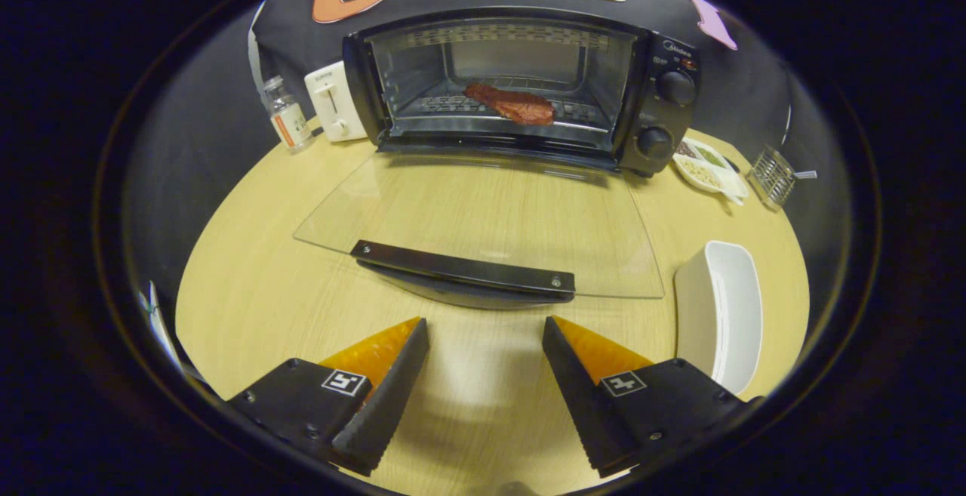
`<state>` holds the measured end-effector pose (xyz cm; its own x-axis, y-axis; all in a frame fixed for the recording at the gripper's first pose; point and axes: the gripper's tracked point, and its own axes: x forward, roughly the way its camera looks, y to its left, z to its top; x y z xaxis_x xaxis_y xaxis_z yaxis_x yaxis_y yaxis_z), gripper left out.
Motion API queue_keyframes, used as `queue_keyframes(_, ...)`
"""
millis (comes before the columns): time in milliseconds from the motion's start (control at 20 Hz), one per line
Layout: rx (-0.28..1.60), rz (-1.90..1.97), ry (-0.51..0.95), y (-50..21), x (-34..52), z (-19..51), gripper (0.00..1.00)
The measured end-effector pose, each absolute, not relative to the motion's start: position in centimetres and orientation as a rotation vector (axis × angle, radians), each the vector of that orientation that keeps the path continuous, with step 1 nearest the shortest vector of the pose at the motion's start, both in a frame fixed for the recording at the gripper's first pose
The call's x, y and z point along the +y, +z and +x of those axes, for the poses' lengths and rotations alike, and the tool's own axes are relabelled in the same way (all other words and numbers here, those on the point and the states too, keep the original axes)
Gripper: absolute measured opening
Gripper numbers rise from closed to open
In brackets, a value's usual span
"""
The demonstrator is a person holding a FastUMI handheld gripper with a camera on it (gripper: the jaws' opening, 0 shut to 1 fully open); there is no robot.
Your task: Open the toaster oven, put the food inside, and close the toaster oven door.
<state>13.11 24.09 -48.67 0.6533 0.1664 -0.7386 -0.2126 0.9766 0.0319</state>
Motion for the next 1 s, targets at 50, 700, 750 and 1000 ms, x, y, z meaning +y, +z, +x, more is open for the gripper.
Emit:
queue_keyframes(50, 0.832, -0.058, 0.209, -48.6, 24.1, 13.5, 0.98)
queue_keyframes(700, 0.832, -0.056, 0.224, -43.3, 24.2, 14.0, 0.98)
queue_keyframes(750, 0.829, -0.057, 0.227, -42.6, 24.2, 14.1, 0.97)
queue_keyframes(1000, 0.749, -0.065, 0.228, -38.1, 24.7, 16.5, 0.98)
